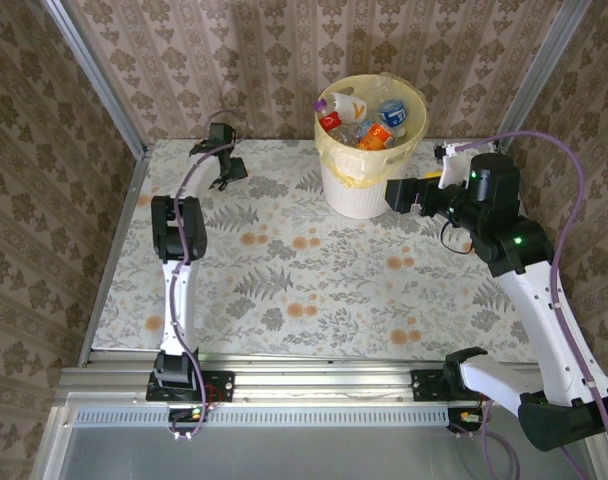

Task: Throw the plastic bottles in the bin

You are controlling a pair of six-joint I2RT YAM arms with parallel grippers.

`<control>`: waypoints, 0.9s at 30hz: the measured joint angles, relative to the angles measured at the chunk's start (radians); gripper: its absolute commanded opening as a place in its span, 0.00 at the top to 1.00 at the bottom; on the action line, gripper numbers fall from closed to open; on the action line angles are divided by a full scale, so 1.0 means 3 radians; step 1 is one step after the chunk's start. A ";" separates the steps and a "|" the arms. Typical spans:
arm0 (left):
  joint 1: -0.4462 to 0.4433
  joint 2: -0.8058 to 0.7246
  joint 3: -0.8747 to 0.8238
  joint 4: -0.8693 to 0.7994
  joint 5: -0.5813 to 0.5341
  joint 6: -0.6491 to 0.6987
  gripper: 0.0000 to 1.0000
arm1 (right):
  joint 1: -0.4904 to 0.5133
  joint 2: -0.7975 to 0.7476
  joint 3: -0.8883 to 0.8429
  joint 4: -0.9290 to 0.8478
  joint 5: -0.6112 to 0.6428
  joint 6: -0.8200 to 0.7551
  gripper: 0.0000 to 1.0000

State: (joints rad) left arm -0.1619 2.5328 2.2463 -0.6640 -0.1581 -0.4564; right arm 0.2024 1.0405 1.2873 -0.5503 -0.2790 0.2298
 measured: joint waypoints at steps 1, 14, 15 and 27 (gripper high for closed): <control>-0.0003 0.0039 0.0050 -0.0003 0.0000 0.0000 0.23 | 0.0000 0.0000 -0.0008 0.0000 -0.0003 0.0000 0.00; 0.0003 0.0057 0.0006 -0.0010 0.0001 0.0025 0.63 | 0.0000 0.0001 -0.0072 0.0001 -0.0050 0.0005 0.00; 0.0003 0.0034 -0.0051 0.0029 -0.0001 0.0041 0.64 | 0.0000 0.0000 -0.0081 0.0001 -0.0050 0.0005 0.00; 0.0041 -0.1319 -0.2068 0.0800 0.0158 0.0212 0.75 | 0.0000 -0.0011 -0.0186 0.0003 -0.0060 0.0031 0.00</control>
State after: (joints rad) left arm -0.1497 2.1372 1.6260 -0.4240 -0.1108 -0.3927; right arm 0.2024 1.0370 1.2316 -0.5495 -0.2970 0.2390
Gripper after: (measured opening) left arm 0.388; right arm 0.999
